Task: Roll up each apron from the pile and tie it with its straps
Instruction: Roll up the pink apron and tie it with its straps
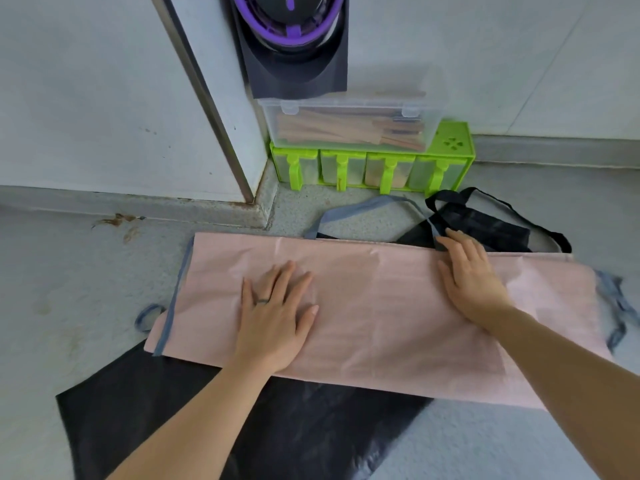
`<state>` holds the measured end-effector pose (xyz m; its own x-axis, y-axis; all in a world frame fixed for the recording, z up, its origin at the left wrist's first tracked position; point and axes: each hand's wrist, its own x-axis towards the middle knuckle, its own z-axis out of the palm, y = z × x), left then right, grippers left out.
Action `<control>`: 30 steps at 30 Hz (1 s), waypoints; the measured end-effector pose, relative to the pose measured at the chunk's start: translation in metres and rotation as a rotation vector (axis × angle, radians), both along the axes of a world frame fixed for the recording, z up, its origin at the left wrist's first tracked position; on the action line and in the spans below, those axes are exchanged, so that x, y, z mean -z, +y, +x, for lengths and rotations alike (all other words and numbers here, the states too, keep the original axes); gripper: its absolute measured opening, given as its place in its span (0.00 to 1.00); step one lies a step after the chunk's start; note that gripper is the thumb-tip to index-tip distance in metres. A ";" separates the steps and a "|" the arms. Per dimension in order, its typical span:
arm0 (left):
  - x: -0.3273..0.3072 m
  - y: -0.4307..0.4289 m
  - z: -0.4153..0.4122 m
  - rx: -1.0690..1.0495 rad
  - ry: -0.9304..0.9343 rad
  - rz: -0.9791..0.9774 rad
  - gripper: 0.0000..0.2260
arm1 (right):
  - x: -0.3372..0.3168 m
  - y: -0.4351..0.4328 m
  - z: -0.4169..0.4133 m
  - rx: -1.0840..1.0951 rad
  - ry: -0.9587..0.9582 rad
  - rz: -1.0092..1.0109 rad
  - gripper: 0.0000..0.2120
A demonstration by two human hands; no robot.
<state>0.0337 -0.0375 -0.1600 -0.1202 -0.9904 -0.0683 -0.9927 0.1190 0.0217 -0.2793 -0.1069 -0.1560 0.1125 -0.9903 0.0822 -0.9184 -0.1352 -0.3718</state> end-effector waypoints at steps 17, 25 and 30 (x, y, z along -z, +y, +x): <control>-0.026 0.013 0.020 0.336 -0.030 0.004 0.25 | -0.029 0.110 0.092 -0.556 0.300 0.134 0.33; -0.039 0.030 0.047 0.583 -0.044 0.218 0.29 | -0.045 0.115 0.105 -0.404 0.496 0.215 0.39; -0.048 0.030 0.045 0.438 -0.057 0.257 0.34 | -0.048 0.124 0.104 -0.294 0.543 0.338 0.38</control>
